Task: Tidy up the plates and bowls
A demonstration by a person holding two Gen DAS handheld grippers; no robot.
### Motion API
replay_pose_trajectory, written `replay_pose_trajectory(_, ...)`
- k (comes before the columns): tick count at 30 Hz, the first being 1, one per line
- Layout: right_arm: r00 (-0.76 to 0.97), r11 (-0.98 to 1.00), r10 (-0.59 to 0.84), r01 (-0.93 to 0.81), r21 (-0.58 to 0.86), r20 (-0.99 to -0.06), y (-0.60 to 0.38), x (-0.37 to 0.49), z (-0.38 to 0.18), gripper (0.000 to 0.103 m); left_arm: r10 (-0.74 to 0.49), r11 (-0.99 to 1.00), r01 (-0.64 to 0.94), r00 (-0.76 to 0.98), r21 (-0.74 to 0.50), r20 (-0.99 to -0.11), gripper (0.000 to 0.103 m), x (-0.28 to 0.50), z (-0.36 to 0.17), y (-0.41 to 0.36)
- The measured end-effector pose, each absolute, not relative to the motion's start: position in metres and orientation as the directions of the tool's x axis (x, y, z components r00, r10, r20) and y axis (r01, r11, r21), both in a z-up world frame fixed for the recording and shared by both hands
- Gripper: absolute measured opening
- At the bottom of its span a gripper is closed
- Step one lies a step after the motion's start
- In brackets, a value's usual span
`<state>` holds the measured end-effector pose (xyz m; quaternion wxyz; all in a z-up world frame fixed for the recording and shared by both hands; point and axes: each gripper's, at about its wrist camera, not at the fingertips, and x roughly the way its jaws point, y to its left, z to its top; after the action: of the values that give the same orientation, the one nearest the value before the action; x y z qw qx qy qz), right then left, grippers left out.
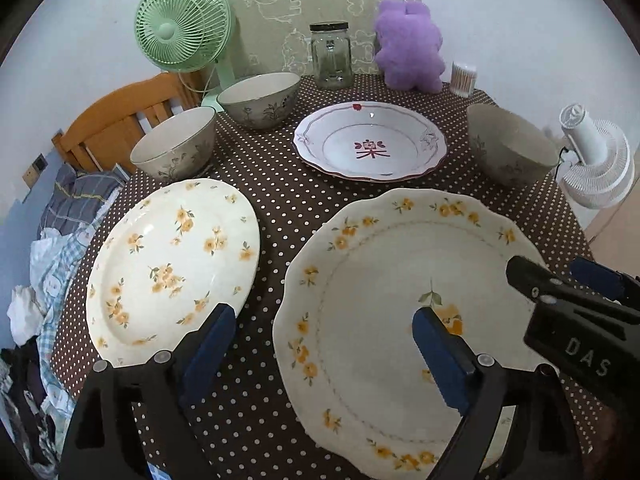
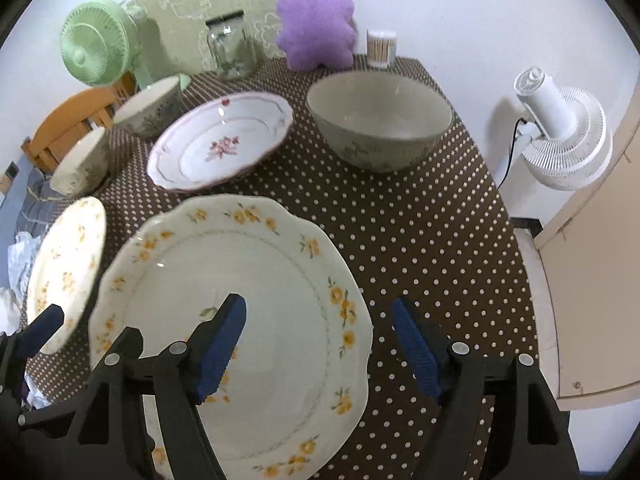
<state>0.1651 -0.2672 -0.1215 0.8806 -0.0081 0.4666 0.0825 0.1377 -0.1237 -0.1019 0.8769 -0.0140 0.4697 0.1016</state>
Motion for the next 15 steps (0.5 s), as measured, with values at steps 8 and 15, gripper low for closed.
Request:
replay_pose_trajectory(8, 0.588, 0.986, 0.152, -0.142, 0.083, -0.795, -0.249, 0.146, -0.098, 0.078, 0.119, 0.99, -0.129, 0.578, 0.054, -0.807, 0.091, 0.132, -0.084, -0.1)
replay_pose_trajectory(15, 0.628, 0.992, 0.119, -0.098, 0.074, -0.769, -0.21, 0.127, -0.081, 0.078, 0.067, 0.997, -0.065, 0.593, 0.035, -0.802, 0.091, 0.133, -0.076, -0.057)
